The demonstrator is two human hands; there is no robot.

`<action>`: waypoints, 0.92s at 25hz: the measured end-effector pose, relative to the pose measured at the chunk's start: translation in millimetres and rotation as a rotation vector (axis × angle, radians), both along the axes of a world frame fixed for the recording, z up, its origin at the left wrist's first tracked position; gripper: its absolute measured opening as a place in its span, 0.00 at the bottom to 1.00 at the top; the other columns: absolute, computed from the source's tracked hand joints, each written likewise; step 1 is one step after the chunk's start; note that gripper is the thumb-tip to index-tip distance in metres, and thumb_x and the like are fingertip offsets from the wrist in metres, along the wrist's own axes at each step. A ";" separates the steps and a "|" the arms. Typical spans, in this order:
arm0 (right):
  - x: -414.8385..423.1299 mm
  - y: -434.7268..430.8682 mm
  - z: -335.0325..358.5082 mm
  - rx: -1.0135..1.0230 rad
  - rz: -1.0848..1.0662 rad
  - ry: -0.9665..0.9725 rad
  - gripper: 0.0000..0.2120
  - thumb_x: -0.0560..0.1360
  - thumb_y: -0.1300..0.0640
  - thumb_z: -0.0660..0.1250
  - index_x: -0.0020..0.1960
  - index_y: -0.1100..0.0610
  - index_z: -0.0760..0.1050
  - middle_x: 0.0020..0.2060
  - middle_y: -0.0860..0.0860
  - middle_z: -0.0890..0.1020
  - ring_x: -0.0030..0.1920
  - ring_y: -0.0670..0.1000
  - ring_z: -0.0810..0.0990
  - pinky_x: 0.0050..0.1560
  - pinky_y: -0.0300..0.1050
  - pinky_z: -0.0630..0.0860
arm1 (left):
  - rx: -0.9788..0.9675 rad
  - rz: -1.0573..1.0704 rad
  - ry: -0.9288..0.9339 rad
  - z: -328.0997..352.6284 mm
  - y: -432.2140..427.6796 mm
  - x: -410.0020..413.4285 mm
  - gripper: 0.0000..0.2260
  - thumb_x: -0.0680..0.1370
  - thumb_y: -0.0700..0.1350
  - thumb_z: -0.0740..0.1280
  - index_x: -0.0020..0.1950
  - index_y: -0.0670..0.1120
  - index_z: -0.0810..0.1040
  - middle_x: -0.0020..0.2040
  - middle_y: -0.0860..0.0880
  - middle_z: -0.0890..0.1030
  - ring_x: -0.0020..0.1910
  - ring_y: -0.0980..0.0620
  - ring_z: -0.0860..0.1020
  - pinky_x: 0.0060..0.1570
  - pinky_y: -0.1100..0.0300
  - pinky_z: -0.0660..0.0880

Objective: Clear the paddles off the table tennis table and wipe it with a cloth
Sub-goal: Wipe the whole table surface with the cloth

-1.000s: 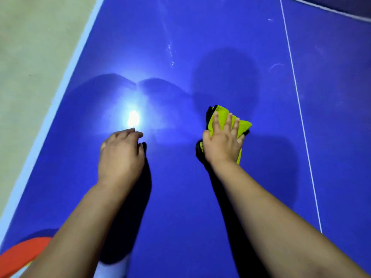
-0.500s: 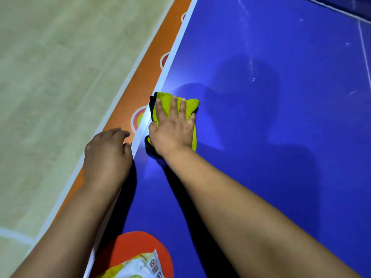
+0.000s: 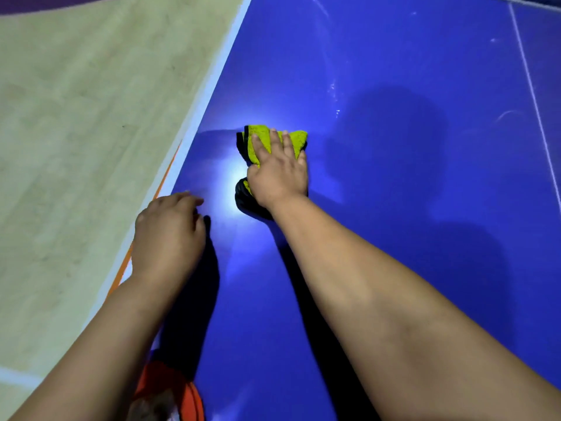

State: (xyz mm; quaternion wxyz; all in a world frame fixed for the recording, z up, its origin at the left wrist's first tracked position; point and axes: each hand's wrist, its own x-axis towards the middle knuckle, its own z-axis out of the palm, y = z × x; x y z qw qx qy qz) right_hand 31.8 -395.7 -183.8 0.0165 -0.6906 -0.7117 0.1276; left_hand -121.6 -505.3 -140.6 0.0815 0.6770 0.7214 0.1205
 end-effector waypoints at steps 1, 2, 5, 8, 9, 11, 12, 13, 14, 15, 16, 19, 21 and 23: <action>24.8 -6.2 0.4 0.008 -0.024 0.003 0.29 0.78 0.49 0.53 0.78 0.44 0.50 0.78 0.49 0.49 0.77 0.52 0.44 0.74 0.58 0.48 | -0.011 -0.017 -0.001 0.0 -1.6 20.2 0.12 0.73 0.38 0.66 0.56 0.41 0.80 0.58 0.41 0.79 0.56 0.37 0.75 0.54 0.46 0.70; 46.8 -12.0 0.8 0.007 -0.040 0.009 0.29 0.78 0.49 0.53 0.78 0.44 0.50 0.78 0.49 0.49 0.77 0.52 0.44 0.74 0.58 0.48 | -0.027 -0.030 0.000 -0.3 -3.2 39.8 0.13 0.73 0.38 0.66 0.57 0.42 0.80 0.59 0.42 0.79 0.57 0.37 0.75 0.54 0.46 0.70; 120.0 -32.4 2.4 -0.007 -0.085 -0.010 0.29 0.79 0.48 0.53 0.78 0.44 0.49 0.78 0.49 0.48 0.77 0.52 0.44 0.74 0.58 0.49 | -0.039 -0.097 -0.020 -1.7 -8.1 112.9 0.13 0.74 0.40 0.65 0.58 0.43 0.80 0.60 0.43 0.78 0.59 0.39 0.74 0.56 0.47 0.70; 207.5 -53.0 4.2 -0.007 -0.151 -0.009 0.29 0.79 0.48 0.54 0.78 0.43 0.50 0.78 0.48 0.48 0.78 0.51 0.43 0.74 0.58 0.48 | -0.061 -0.166 -0.056 -2.0 -15.8 200.1 0.13 0.75 0.41 0.64 0.59 0.44 0.79 0.63 0.44 0.77 0.62 0.40 0.72 0.58 0.48 0.67; 237.6 -61.1 3.9 -0.005 -0.174 -0.007 0.28 0.79 0.48 0.54 0.77 0.43 0.50 0.78 0.48 0.48 0.78 0.51 0.43 0.74 0.58 0.48 | -0.072 -0.189 -0.068 -2.7 -19.0 230.2 0.14 0.76 0.42 0.63 0.60 0.44 0.78 0.64 0.44 0.76 0.63 0.41 0.71 0.59 0.48 0.66; 288.0 -76.0 3.7 -0.011 -0.206 0.002 0.29 0.79 0.48 0.54 0.77 0.43 0.51 0.78 0.48 0.48 0.78 0.51 0.43 0.74 0.58 0.48 | -0.083 -0.235 -0.083 -4.3 -25.9 280.6 0.14 0.76 0.42 0.62 0.61 0.44 0.78 0.64 0.44 0.75 0.64 0.41 0.70 0.60 0.48 0.65; 318.1 -84.1 3.6 -0.011 -0.226 0.004 0.29 0.78 0.48 0.55 0.77 0.43 0.51 0.78 0.48 0.48 0.78 0.51 0.43 0.74 0.58 0.48 | -0.084 -0.264 -0.087 -5.5 -30.5 310.5 0.14 0.76 0.42 0.63 0.60 0.44 0.78 0.64 0.44 0.76 0.64 0.41 0.70 0.60 0.48 0.65; 347.3 -91.7 3.3 -0.007 -0.246 0.003 0.29 0.78 0.48 0.55 0.77 0.43 0.51 0.78 0.48 0.48 0.78 0.51 0.43 0.74 0.58 0.48 | -0.090 -0.289 -0.090 -6.6 -35.5 339.6 0.14 0.76 0.42 0.63 0.60 0.44 0.78 0.64 0.44 0.76 0.64 0.41 0.70 0.60 0.49 0.65; 376.4 -99.0 2.7 -0.003 -0.265 0.002 0.29 0.78 0.48 0.55 0.77 0.43 0.51 0.78 0.48 0.48 0.78 0.51 0.43 0.74 0.58 0.48 | -0.099 -0.311 -0.092 -7.6 -41.2 368.4 0.14 0.76 0.42 0.63 0.60 0.44 0.78 0.64 0.45 0.75 0.64 0.41 0.70 0.60 0.49 0.65; 404.5 -106.3 2.4 -0.003 -0.284 0.001 0.29 0.78 0.48 0.55 0.77 0.43 0.50 0.78 0.48 0.48 0.78 0.51 0.43 0.74 0.58 0.48 | -0.104 -0.332 -0.094 -8.5 -47.0 395.7 0.14 0.76 0.42 0.63 0.60 0.44 0.78 0.64 0.44 0.76 0.64 0.41 0.70 0.60 0.49 0.65; 431.2 -113.9 2.2 -0.005 -0.299 -0.002 0.29 0.78 0.48 0.55 0.77 0.43 0.50 0.78 0.48 0.48 0.78 0.51 0.43 0.74 0.58 0.48 | -0.105 -0.350 -0.100 -9.2 -52.9 421.3 0.14 0.75 0.41 0.63 0.60 0.44 0.79 0.64 0.44 0.76 0.64 0.41 0.71 0.60 0.49 0.65; 497.6 -136.0 2.1 -0.018 -0.342 -0.002 0.29 0.78 0.48 0.55 0.77 0.43 0.50 0.78 0.48 0.48 0.78 0.51 0.43 0.74 0.58 0.48 | -0.111 -0.372 -0.123 -9.3 -69.4 479.5 0.13 0.75 0.41 0.64 0.59 0.44 0.79 0.63 0.44 0.76 0.63 0.41 0.71 0.61 0.50 0.65; 537.0 -153.6 4.1 -0.016 -0.387 0.005 0.29 0.78 0.49 0.55 0.77 0.42 0.51 0.78 0.48 0.48 0.78 0.50 0.43 0.74 0.57 0.48 | -0.112 -0.391 -0.123 -6.1 -81.8 508.1 0.13 0.75 0.41 0.65 0.59 0.44 0.79 0.63 0.44 0.76 0.63 0.41 0.71 0.61 0.50 0.65; 568.1 -171.2 5.7 -0.021 -0.421 0.002 0.29 0.78 0.49 0.55 0.77 0.42 0.51 0.78 0.47 0.48 0.78 0.50 0.43 0.74 0.57 0.48 | -0.101 -0.408 -0.116 -2.7 -92.6 524.6 0.13 0.75 0.40 0.63 0.58 0.44 0.79 0.62 0.43 0.77 0.62 0.41 0.72 0.60 0.50 0.66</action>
